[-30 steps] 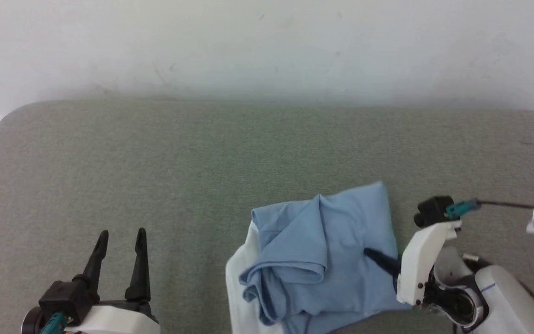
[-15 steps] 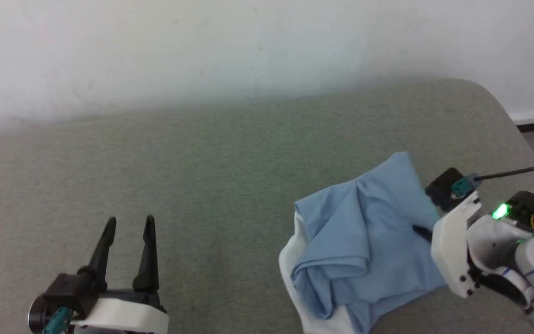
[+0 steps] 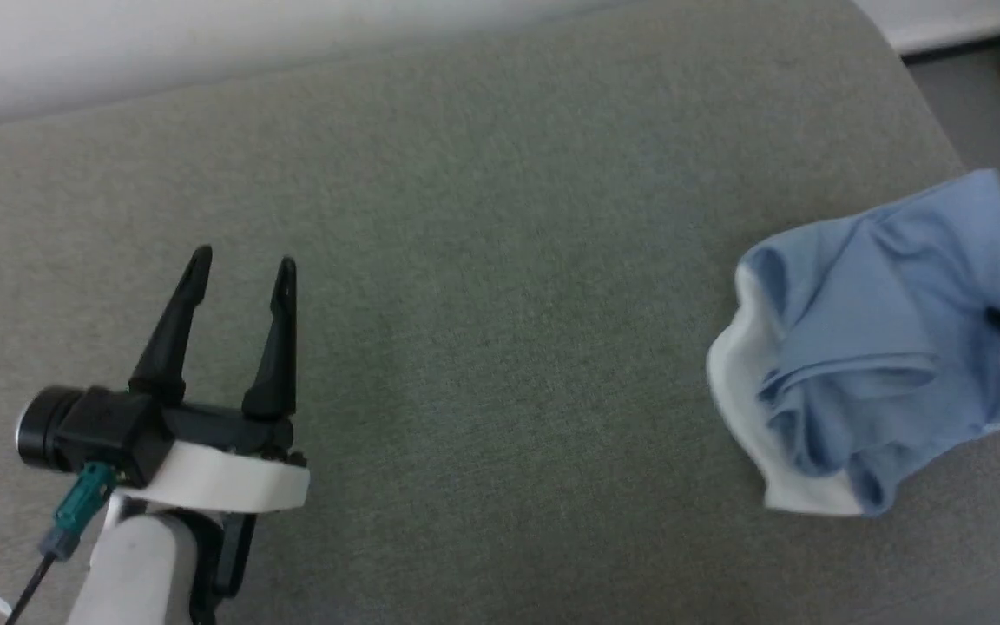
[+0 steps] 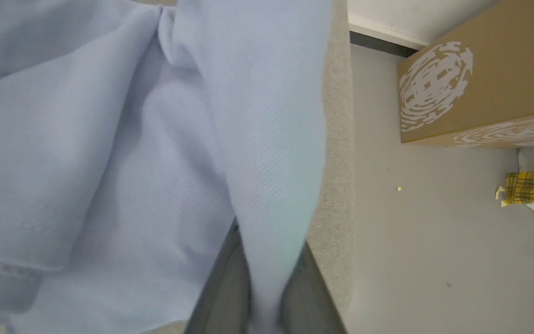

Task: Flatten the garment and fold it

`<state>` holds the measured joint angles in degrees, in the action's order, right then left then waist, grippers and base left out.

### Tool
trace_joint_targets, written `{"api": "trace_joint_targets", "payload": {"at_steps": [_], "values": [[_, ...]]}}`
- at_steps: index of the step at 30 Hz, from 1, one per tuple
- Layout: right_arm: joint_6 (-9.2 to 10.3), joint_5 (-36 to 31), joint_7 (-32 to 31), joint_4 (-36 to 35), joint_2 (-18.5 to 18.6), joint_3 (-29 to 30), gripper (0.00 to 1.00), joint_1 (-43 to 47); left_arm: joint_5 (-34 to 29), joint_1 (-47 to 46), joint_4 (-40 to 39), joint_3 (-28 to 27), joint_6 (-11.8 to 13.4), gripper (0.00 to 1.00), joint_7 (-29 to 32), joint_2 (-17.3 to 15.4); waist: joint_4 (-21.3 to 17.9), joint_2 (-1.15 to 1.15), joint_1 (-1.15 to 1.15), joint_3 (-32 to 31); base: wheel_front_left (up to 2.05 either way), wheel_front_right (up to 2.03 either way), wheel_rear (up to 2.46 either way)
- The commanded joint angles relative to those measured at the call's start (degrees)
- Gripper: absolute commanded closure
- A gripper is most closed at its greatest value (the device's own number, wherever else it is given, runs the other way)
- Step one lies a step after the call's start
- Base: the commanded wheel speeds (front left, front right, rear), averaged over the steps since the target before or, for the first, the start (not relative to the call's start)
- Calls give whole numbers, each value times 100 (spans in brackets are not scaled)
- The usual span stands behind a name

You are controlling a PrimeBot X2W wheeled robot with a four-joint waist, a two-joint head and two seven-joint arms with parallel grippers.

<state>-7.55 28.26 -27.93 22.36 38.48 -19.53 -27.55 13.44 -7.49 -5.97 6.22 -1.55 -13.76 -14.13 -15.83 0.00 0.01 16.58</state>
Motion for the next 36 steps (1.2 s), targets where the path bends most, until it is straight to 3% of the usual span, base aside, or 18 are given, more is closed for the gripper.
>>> {"api": "trace_joint_targets", "payload": {"at_steps": [1, 9, 10, 11, 18, 24, 29, 36], "values": [[6, -92, 214, 293, -5, 150, 100, -206, -60, -202, -59, 40, -61, 0, 50, -65, -413, 0, -1, 989, 0, 0, 0], [6, -577, 1345, 1671, -228, 973, 98, -760, -135, -700, -118, 175, -136, 0, 106, -131, -175, 0, -1, 1447, 0, 0, 0], [6, -659, 1497, 1818, -291, 1053, 58, -805, -130, -713, -105, 170, -130, 0, 97, -132, -154, 0, -1, 1457, 0, 0, 0], [6, -735, 1597, 1973, -354, 1109, 0, -831, -123, -716, -87, 165, -123, 0, 87, -129, -132, 0, -1, 1458, 0, 0, 0], [6, -1135, 2289, 2938, -639, 1765, 0, -776, -27, -611, 141, 121, -63, 0, -21, -29, 26, 0, -1, 1171, 0, 0, 0], [6, -1348, 3079, 3018, -711, 2208, 0, -206, 82, -246, 403, 35, 14, 0, -99, 151, 160, 0, -1, 469, 0, 0, 0], [6, -1453, 3444, 2233, -947, 2256, 0, 541, 156, 168, 542, -66, 77, 0, -119, 333, 306, 0, -1, -179, 0, 0, 0], [6, -1571, 3248, 221, -1683, 2403, 0, 1629, 136, 562, 578, -224, 88, 0, -122, 524, 659, 0, -1, -767, 0, 0, 0]]}}
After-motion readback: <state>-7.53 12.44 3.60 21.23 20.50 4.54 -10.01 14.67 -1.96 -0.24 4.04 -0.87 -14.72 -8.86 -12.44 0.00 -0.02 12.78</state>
